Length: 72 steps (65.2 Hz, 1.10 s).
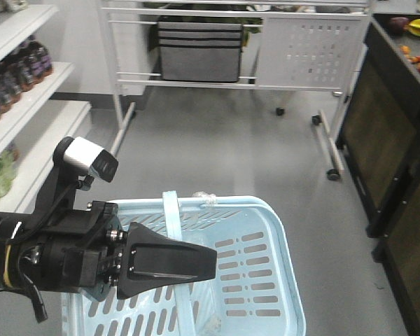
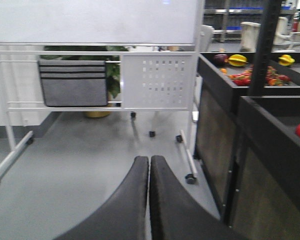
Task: Place coke in basket with both arms
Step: 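Drive the base away from the shelf carrying the basket in the left gripper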
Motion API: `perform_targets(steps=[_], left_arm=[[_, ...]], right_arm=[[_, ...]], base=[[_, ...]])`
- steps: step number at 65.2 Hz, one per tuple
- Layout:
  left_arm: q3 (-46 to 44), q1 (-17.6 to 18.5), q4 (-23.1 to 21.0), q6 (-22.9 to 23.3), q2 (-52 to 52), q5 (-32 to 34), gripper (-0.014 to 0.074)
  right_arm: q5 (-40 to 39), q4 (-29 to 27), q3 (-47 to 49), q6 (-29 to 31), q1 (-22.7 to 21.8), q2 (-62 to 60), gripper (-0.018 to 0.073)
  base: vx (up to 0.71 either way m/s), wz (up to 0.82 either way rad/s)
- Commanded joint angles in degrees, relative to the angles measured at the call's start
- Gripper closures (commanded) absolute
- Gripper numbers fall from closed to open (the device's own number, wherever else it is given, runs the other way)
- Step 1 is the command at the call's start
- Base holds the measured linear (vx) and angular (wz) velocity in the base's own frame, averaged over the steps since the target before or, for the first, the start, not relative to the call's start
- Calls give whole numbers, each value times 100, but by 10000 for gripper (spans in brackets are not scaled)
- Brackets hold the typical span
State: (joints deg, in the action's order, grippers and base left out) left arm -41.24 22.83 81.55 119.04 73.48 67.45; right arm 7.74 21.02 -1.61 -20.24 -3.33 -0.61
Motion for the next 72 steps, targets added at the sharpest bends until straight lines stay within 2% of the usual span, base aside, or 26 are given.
perform_targets(steps=[1, 27, 72], left_arm=[[-150, 17, -472, -6, -180, 1166, 603], [-150, 17, -472, -6, -180, 1166, 603], [-150, 17, -472, -6, -180, 1166, 603]], right_arm=[[-399, 78, -61, 27, 1, -104, 564], [-399, 78, -61, 27, 1, -104, 564], [-399, 78, -61, 27, 1, -104, 564]], base=[[14, -43], [18, -34], [26, -18]])
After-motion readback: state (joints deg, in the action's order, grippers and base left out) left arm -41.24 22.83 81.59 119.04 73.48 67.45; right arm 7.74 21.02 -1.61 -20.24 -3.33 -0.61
